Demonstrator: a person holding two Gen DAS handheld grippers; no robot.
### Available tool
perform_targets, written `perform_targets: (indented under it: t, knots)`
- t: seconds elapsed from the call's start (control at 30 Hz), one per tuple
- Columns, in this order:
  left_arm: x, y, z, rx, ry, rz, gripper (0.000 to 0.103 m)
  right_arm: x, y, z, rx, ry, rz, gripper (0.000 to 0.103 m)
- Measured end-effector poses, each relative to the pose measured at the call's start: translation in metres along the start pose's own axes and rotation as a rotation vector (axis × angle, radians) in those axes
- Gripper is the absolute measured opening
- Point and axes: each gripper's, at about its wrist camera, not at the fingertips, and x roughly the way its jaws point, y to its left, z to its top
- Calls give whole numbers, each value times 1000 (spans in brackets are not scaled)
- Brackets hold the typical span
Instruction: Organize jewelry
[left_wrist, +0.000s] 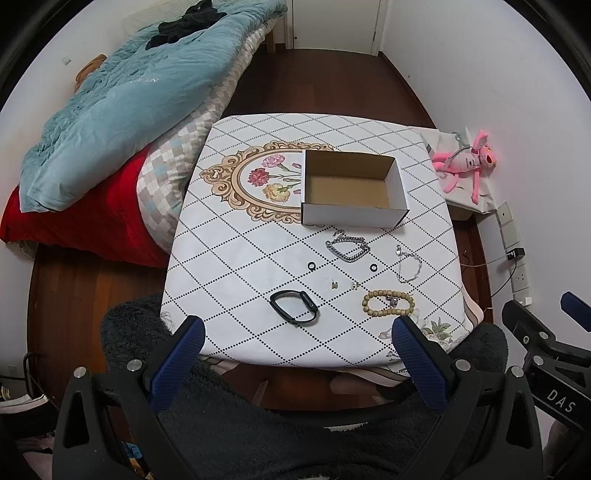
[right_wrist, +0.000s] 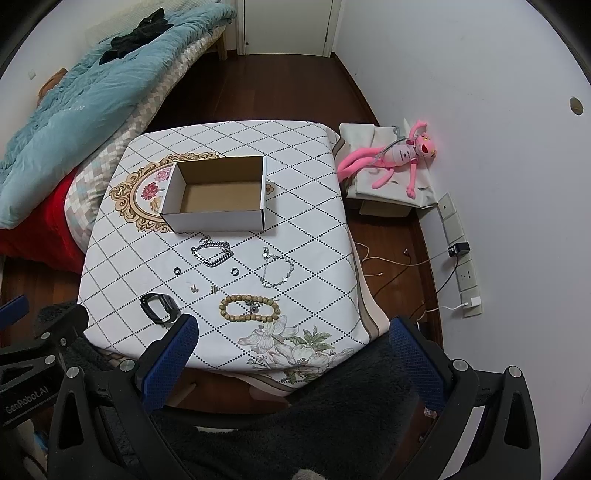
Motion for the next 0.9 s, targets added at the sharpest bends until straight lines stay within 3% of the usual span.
perform_targets:
  t: [0.9]
  knots:
    - [-6, -5, 0, -1, -5, -6, 103, -3, 2, 0, -1, -4, 1, 103]
